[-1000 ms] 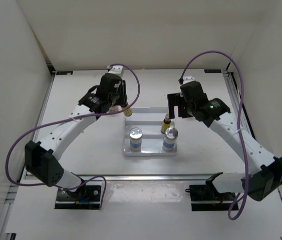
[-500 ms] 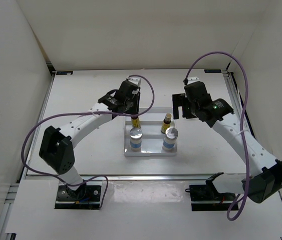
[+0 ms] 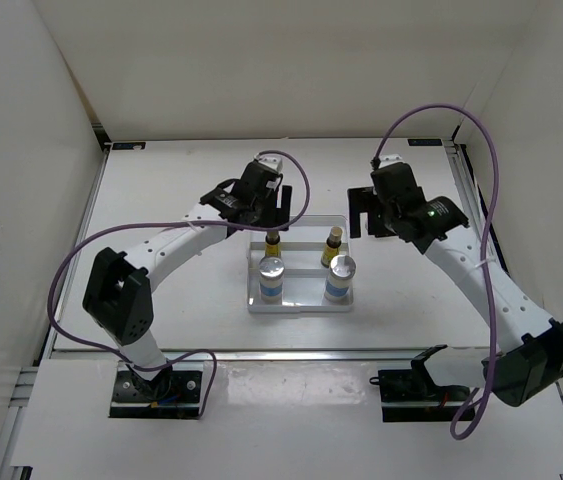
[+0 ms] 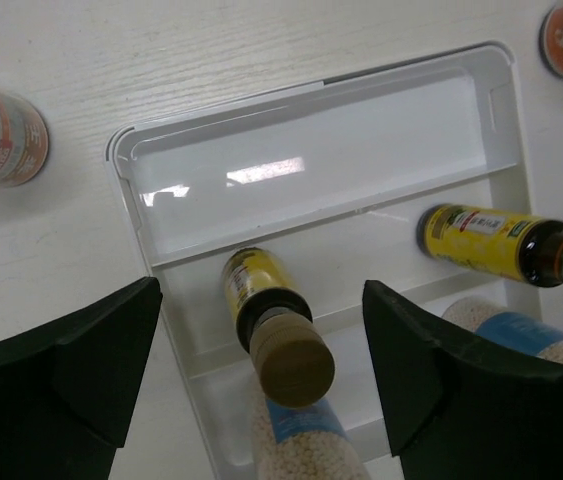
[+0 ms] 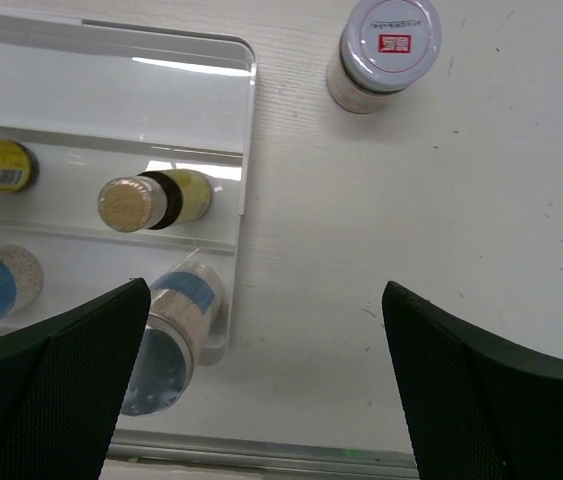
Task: Organize the condiment bottles
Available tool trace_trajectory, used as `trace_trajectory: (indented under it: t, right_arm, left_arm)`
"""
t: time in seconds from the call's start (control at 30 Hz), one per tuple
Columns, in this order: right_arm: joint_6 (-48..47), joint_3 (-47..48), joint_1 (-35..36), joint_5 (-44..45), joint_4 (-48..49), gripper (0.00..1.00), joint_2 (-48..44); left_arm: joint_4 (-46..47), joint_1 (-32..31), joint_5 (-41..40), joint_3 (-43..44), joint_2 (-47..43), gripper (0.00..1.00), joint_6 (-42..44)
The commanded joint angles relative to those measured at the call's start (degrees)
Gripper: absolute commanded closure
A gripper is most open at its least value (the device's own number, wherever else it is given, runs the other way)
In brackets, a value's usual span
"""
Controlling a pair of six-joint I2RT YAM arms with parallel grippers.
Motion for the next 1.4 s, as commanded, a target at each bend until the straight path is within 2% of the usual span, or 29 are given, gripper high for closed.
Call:
trace_trajectory:
  t: [0.0, 0.03, 0.17, 0.27, 0.4, 0.6, 0.8, 1.03, 1.13, 1.17, 1.23, 1.27, 1.37]
  right_arm:
    - [2.0, 1.34, -2.43, 1.67, -2.6, 0.0, 1.5]
    - [2.0, 2.22, -2.44, 1.67, -3.13, 0.0, 2.12]
    - [2.53, 4.86, -6.04, 1.14, -3.75, 0.0, 4.76]
    - [3.14, 7.05, -10.69, -2.71, -3.14, 0.0, 8.36]
    - [3.14, 12.06, -16.84, -8.16, -2.0, 0.0, 17.65]
    - [1.3, 24.36, -17.47, -9.4, -3.31, 0.0, 33.57]
    - [0.77, 25.7, -18.61, -8.17, -3.84, 0.0, 42.11]
    - [0.77, 21.22, -20.28, -8.17, -0.68, 0.0, 43.7]
    - [0.24, 19.99, -20.81, -8.7, 0.73, 0.13, 44.23]
    - [-0.28, 19.99, -20.81, -8.7, 1.43, 0.3, 44.23]
    - [-0.81, 19.99, -20.81, -7.74, 2.48, 0.41, 43.7]
    - [-0.81, 19.99, -20.81, -7.13, 2.49, 0.56, 43.7]
    - [-1.95, 22.0, -20.81, -6.5, 1.88, 0.77, 43.7]
  left_arm:
    - [0.12, -0.08, -0.56, 2.77, -0.42, 0.05, -0.34]
    - [0.12, -0.08, -0.57, 2.77, -0.42, 0.01, -0.34]
    - [0.12, -0.61, -1.79, 4.96, -1.74, 0.01, 0.97]
    - [-0.58, -0.61, -5.47, 6.55, -3.49, 0.01, 2.99]
    - [-1.19, 4.38, -5.49, 7.16, -5.79, 0.01, 5.54]
    - [-2.25, 13.71, -2.25, 3.92, -8.33, 0.01, 7.56]
    - [-2.25, 20.3, 2.06, -0.82, -10.79, 0.01, 7.04]
    - [-2.25, 21.54, 2.07, -3.73, -12.03, 0.01, 7.04]
    - [-2.25, 21.54, 2.07, -4.79, -12.55, 0.01, 7.04]
    - [-2.25, 21.54, 2.07, -4.79, -12.55, 0.01, 7.04]
    - [-2.25, 21.54, 2.07, -5.84, -12.55, 0.01, 7.56]
    - [-2.25, 21.54, 1.46, -5.85, -12.55, 0.01, 7.57]
    - [-2.25, 21.54, 0.93, -7.08, -12.55, 0.01, 7.57]
